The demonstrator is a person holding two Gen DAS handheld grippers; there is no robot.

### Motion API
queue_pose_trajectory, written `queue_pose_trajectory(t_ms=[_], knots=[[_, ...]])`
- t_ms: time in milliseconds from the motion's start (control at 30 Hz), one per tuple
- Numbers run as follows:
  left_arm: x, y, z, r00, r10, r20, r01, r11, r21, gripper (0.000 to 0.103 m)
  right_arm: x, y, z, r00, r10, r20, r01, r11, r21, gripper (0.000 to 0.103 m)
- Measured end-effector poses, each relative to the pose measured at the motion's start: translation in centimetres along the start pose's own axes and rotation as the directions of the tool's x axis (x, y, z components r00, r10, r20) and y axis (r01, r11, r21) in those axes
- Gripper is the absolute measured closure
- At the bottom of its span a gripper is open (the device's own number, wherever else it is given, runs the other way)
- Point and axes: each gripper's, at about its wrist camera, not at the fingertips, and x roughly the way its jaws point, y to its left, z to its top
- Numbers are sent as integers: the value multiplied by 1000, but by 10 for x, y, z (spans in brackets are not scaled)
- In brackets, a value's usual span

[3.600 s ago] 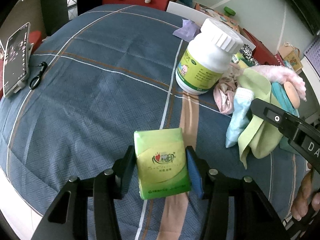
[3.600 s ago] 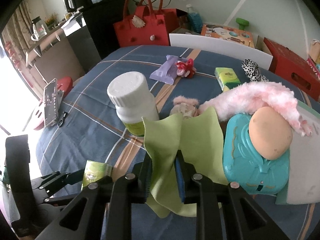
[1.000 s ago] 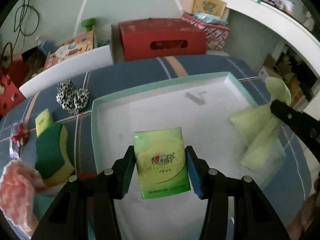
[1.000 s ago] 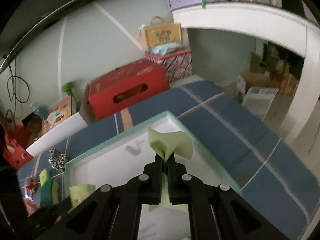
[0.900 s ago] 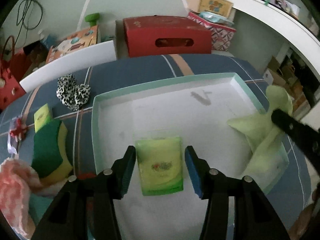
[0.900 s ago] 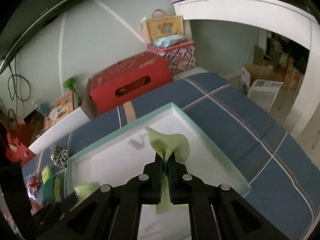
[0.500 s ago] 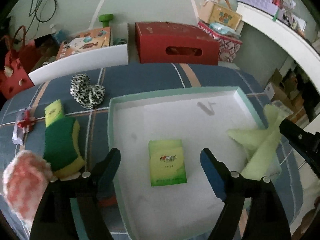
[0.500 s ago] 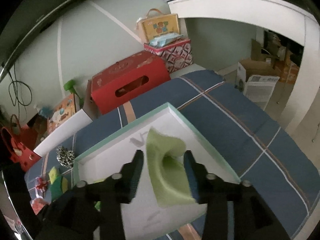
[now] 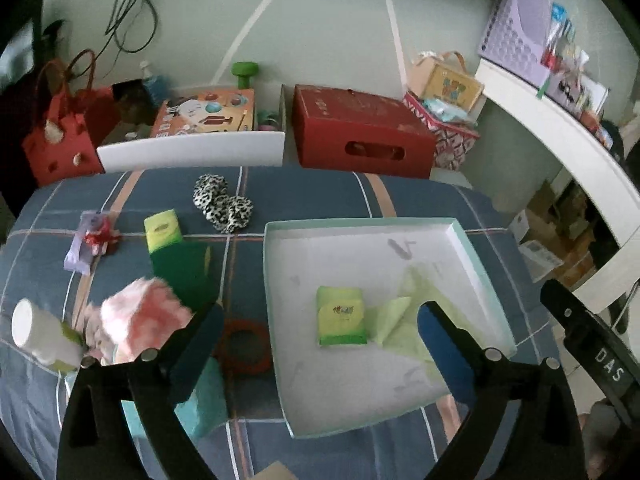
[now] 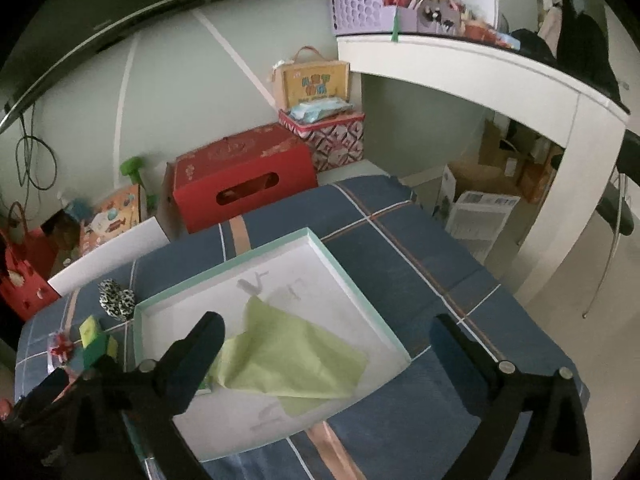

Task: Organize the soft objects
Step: 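Open the left tool to drop the tissue pack while the right tool releases the cloth in the tray, then withdraw both tools from the tray toward the doll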

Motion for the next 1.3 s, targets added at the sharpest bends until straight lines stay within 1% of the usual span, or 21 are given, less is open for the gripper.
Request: queue_pose_trajectory(t_ms=[100, 200, 267, 367, 467, 567, 700, 867, 933, 1000, 1067, 1133, 1200, 1300], knots=[[-11, 11, -4, 1000, 5, 2, -5, 1000, -26, 5, -9, 0, -5, 1000, 26, 10, -26, 1000, 7, 0], [-24, 25, -10, 999, 37, 15, -36, 998, -47, 5, -14, 6, -13, 997, 76, -5, -76, 997, 1, 0], [-30, 38, -16, 999, 42, 14, -41, 996, -76, 5, -16, 17, -20, 996, 84, -25, -85, 996, -35, 0], [-39, 56, -24, 999, 29, 13, -28, 994, -109, 5, -18, 36, -32, 995, 86, -44, -90, 991, -102, 0], [-54, 80, -31, 998, 34, 43, -27, 988, -149, 5, -25, 54, -45, 992, 117, -51, -123, 982, -145, 0], [-69, 103, -40, 995, 65, 72, -52, 983, -179, 0, -34, 71, -59, 981, 182, -61, -190, 965, -178, 0], [-82, 128, -51, 989, 106, 104, -83, 975, -205, 0, -49, 96, -78, 962, 261, -79, -273, 933, -234, 0], [-92, 159, -65, 984, 146, 100, -120, 965, -234, 0, -62, 121, -92, 941, 329, -81, -338, 899, -277, 0], [-94, 172, -70, 980, 174, 96, -146, 958, -246, 0, -63, 133, -97, 938, 335, -88, -346, 888, -304, 0], [-94, 187, -72, 974, 211, 84, -182, 945, -271, 0, -62, 147, -102, 934, 344, -96, -355, 871, -338, 0], [-93, 198, -74, 969, 233, 86, -199, 935, -294, 0, -61, 157, -108, 929, 351, -112, -368, 856, -363, 0], [-90, 206, -76, 963, 256, 83, -220, 927, -304, 0, -57, 174, -116, 930, 344, -127, -365, 834, -413, 0], [-85, 214, -77, 963, 262, 60, -231, 922, -312, 0, -52, 184, -123, 934, 331, -136, -356, 819, -450, 0], [-72, 225, -81, 970, 244, 14, -226, 917, -328, 0, -44, 197, -131, 934, 320, -157, -355, 799, -485, 0]])
